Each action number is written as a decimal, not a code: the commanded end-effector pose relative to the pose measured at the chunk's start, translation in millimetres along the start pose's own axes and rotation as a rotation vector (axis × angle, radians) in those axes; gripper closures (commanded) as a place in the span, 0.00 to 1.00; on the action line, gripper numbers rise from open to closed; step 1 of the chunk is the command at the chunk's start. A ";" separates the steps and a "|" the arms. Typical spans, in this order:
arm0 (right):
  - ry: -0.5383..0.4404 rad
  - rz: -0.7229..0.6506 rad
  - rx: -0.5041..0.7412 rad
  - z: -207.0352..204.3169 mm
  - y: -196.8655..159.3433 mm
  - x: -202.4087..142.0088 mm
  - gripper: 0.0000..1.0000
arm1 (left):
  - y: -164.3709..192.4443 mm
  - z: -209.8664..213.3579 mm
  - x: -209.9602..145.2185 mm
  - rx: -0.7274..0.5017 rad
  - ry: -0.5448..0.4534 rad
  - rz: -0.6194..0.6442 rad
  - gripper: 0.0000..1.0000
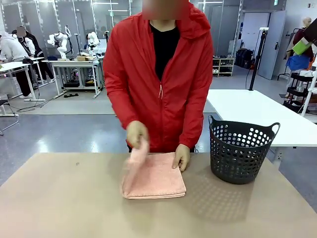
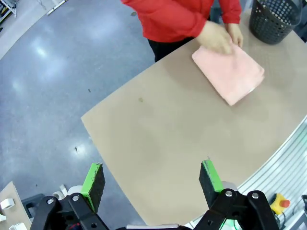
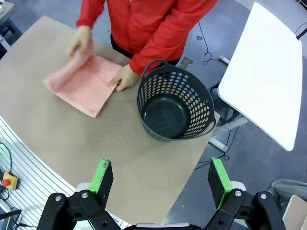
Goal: Fold the towel.
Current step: Pick up the 100 cm Hotel Towel and place it on the left side of the table.
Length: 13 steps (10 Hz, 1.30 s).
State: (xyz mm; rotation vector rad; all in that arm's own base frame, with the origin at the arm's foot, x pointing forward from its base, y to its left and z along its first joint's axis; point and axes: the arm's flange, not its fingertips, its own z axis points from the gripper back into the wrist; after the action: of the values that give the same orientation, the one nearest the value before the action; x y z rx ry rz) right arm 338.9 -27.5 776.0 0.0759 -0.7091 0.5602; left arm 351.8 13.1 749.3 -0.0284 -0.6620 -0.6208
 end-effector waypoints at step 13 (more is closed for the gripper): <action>0.006 0.012 0.002 0.5 -2.3 -0.4 0.00 | 2.2 3.6 1.3 0.002 0.016 -0.010 0.00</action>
State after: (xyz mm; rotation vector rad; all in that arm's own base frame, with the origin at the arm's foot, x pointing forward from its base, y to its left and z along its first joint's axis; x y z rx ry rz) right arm 339.0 -27.0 775.9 0.0766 -0.7090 0.5619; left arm 351.9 13.4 749.2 -0.0295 -0.6622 -0.6209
